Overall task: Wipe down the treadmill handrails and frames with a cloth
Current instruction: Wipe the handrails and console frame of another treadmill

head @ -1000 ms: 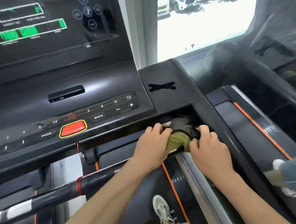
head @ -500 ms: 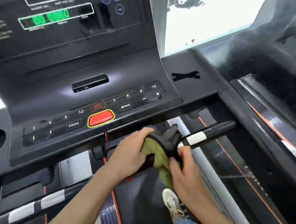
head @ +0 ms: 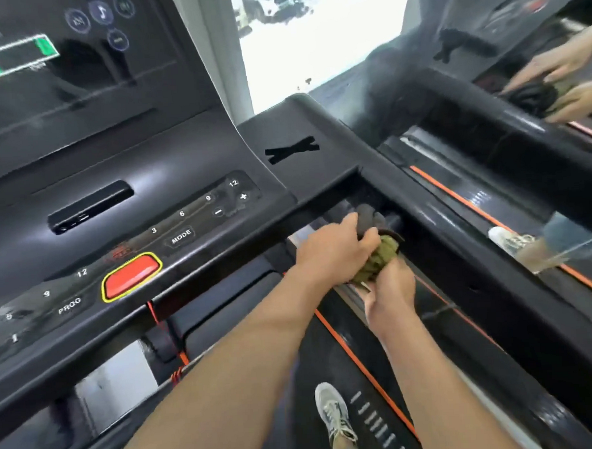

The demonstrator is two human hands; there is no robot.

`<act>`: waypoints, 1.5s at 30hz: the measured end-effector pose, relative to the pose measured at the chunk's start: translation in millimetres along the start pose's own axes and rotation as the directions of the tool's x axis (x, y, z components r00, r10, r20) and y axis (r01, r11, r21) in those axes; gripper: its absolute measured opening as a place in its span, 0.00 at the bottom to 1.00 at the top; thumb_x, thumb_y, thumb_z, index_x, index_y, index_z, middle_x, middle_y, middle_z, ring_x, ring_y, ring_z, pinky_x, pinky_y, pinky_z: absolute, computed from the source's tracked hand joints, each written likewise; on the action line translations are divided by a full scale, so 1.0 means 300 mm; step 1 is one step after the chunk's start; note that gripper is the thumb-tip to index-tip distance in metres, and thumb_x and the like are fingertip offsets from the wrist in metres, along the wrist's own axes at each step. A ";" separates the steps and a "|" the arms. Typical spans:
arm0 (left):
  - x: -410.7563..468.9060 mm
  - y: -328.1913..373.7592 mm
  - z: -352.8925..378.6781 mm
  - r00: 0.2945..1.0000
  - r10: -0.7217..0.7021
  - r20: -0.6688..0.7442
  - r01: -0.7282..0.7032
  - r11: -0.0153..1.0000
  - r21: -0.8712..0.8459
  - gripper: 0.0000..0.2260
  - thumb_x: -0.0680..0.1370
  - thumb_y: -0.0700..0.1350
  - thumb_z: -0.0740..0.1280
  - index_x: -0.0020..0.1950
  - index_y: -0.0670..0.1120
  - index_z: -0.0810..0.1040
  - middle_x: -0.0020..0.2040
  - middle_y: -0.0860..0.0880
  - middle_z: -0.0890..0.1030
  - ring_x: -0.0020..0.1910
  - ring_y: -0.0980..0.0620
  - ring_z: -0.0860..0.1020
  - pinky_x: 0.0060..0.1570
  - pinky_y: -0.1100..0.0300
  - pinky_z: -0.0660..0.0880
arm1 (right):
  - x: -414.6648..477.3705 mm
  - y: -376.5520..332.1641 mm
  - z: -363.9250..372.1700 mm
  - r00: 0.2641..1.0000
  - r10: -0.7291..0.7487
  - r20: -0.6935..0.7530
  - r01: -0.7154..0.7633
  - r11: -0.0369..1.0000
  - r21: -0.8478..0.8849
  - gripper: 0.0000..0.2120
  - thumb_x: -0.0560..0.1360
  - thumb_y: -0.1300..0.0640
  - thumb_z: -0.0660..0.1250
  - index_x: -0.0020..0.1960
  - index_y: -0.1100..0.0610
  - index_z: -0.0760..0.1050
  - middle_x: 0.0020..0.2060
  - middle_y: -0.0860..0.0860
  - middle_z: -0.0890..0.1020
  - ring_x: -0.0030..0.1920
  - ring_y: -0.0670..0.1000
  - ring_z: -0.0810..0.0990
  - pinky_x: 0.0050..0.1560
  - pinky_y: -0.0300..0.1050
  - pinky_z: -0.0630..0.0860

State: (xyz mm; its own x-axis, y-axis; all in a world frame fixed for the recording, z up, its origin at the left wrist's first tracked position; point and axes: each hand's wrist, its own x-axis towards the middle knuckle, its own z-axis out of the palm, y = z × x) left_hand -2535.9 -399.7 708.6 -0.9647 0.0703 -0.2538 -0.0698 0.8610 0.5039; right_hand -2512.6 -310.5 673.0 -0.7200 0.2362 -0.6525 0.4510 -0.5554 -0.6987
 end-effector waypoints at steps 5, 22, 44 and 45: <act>-0.108 -0.131 -0.024 0.998 0.061 0.005 -0.060 0.956 0.286 0.24 0.78 0.66 0.51 0.63 0.52 0.70 0.52 0.45 0.81 0.53 0.40 0.78 0.47 0.50 0.72 | -0.055 0.069 -0.008 0.995 -0.097 0.014 0.098 0.983 -0.157 0.13 0.81 0.58 0.56 0.60 0.54 0.77 0.52 0.55 0.83 0.52 0.57 0.83 0.53 0.55 0.80; -0.861 -0.590 -0.107 0.894 -0.033 -0.448 0.192 0.929 0.316 0.26 0.70 0.62 0.61 0.64 0.51 0.77 0.45 0.48 0.77 0.45 0.43 0.76 0.44 0.50 0.73 | -0.518 0.305 0.021 0.489 -0.100 0.867 0.754 -0.451 -0.478 0.22 0.76 0.47 0.63 0.69 0.48 0.70 0.65 0.47 0.73 0.68 0.52 0.68 0.60 0.53 0.69; -1.486 -0.985 -0.167 0.831 -0.365 -0.421 0.481 0.851 0.212 0.33 0.66 0.59 0.76 0.68 0.53 0.72 0.55 0.55 0.78 0.54 0.49 0.77 0.50 0.54 0.75 | -0.958 0.826 0.272 -0.140 0.427 0.893 0.847 -0.415 0.332 0.24 0.67 0.64 0.65 0.63 0.60 0.73 0.59 0.57 0.79 0.59 0.58 0.77 0.63 0.51 0.70; -1.461 -0.974 -0.160 0.850 -0.330 -0.411 0.446 0.866 0.228 0.34 0.66 0.58 0.75 0.69 0.52 0.70 0.56 0.53 0.78 0.54 0.48 0.78 0.51 0.54 0.74 | -0.940 0.791 0.264 -0.155 0.378 0.913 0.855 -0.412 0.315 0.20 0.68 0.63 0.61 0.59 0.58 0.75 0.54 0.55 0.80 0.55 0.57 0.79 0.57 0.49 0.73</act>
State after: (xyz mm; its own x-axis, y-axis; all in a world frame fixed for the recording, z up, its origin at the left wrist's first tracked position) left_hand -2104.8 -706.3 712.2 -0.9011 -0.4315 -0.0427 -0.4331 0.8912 0.1350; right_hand -2244.2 -572.2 714.5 -0.1997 -0.9742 0.1051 -0.9677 0.1793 -0.1775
